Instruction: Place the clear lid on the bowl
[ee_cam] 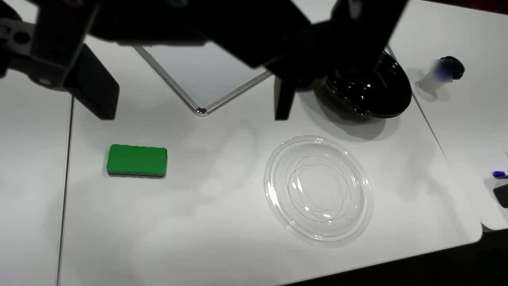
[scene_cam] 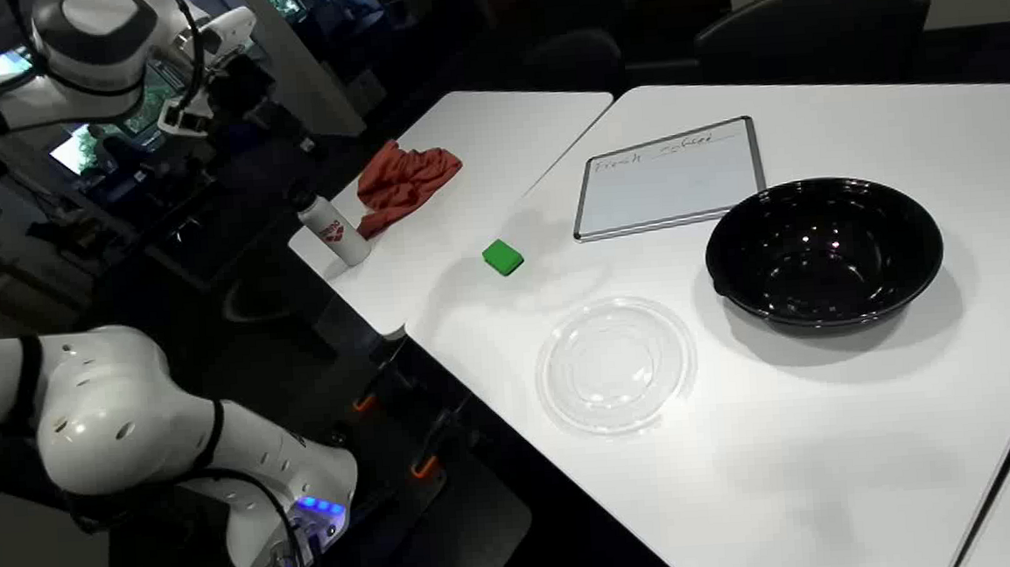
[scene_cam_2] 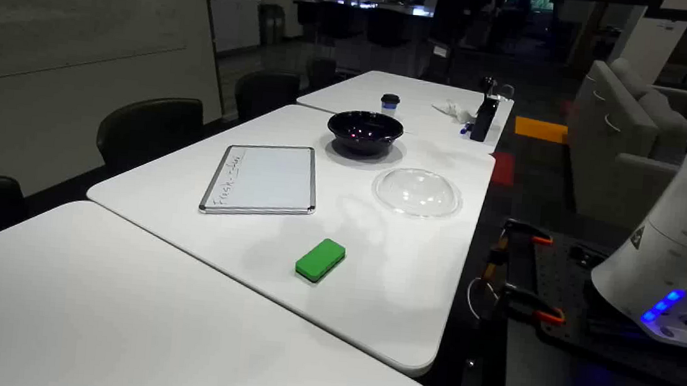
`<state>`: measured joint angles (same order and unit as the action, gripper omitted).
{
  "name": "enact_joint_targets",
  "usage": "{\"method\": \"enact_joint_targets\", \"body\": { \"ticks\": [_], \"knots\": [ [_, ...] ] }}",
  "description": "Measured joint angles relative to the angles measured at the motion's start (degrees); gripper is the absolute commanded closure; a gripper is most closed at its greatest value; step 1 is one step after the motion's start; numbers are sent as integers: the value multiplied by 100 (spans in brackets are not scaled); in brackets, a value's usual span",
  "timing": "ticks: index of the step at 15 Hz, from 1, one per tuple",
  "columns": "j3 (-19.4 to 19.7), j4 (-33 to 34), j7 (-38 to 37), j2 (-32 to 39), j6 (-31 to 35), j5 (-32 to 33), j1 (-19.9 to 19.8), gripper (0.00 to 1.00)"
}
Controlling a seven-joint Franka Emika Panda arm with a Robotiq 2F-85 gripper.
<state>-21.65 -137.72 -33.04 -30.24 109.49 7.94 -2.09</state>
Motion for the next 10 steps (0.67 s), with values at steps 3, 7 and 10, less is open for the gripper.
{"method": "enact_joint_targets", "body": {
  "ticks": [3,7,10],
  "knots": [
    [0,0,0,0,0,0,0,0],
    [71,-1,0,4,13,6,73,0],
    [293,-39,110,27,312,67,150,0]
  ]
}}
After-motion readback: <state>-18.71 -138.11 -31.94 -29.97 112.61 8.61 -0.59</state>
